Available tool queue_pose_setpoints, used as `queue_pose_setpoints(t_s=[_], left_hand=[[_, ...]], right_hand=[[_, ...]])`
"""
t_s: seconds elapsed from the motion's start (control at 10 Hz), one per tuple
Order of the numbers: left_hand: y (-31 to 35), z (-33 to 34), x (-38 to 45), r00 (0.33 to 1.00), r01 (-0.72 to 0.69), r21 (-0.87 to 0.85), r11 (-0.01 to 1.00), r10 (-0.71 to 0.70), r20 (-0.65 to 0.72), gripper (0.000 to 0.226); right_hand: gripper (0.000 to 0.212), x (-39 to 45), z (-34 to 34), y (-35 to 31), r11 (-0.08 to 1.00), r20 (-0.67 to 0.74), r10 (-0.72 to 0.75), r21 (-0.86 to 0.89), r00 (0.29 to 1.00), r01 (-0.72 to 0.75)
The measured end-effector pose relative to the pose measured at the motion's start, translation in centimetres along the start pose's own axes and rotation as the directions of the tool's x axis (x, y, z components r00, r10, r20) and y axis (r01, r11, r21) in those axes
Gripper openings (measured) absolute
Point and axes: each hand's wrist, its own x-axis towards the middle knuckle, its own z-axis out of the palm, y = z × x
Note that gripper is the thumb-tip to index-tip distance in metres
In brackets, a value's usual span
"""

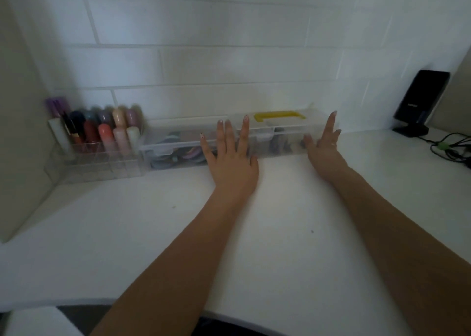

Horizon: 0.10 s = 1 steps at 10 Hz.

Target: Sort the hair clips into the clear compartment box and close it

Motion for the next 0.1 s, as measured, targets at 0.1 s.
queue_pose_setpoints(t_s=[0.1], left_hand=[[-0.13, -0.1, 0.27, 0.999, 0.008, -0.023, 1.0, -0.009, -0.036, 0.071]], right_hand=[[0.069, -0.3, 0.19, -0.56, 0.997, -0.023, 0.054, 0.055, 0.998, -0.053]])
